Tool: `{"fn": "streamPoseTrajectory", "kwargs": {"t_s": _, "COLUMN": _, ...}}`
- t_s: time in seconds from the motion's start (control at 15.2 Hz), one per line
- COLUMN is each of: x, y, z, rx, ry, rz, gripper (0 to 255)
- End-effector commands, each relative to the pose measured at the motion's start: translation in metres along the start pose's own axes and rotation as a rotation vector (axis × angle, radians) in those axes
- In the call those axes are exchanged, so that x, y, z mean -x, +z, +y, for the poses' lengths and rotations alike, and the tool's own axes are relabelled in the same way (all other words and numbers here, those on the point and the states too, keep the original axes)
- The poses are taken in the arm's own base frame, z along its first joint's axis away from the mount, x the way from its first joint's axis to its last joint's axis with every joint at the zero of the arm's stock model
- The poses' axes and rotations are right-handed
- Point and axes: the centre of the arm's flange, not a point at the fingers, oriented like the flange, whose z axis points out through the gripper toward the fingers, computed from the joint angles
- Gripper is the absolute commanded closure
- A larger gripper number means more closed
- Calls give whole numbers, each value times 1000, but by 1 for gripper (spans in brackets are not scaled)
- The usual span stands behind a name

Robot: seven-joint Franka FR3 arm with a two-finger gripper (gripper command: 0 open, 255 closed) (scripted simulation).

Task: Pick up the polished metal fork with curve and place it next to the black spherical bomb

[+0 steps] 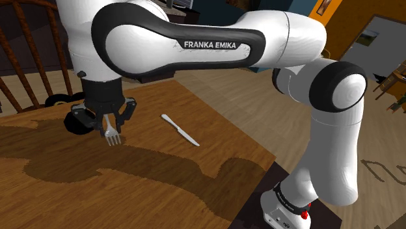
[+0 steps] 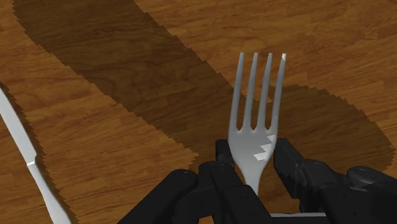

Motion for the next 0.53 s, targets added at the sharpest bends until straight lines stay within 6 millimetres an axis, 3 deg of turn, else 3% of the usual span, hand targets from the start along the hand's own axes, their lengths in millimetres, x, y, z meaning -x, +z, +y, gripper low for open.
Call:
{"fn": "streamPoseTrajectory", "kwargs": {"t_s": 0.0, "x": -1, "y": 11, "z": 1, "rx": 0, "ry": 0, "rz": 0, "gripper": 255}}
{"fn": "streamPoseTrajectory", "kwargs": {"t_s": 0.46, "x": -3, "y": 48, "z": 0, "rx": 0, "ry": 0, "rz": 0, "gripper": 255}}
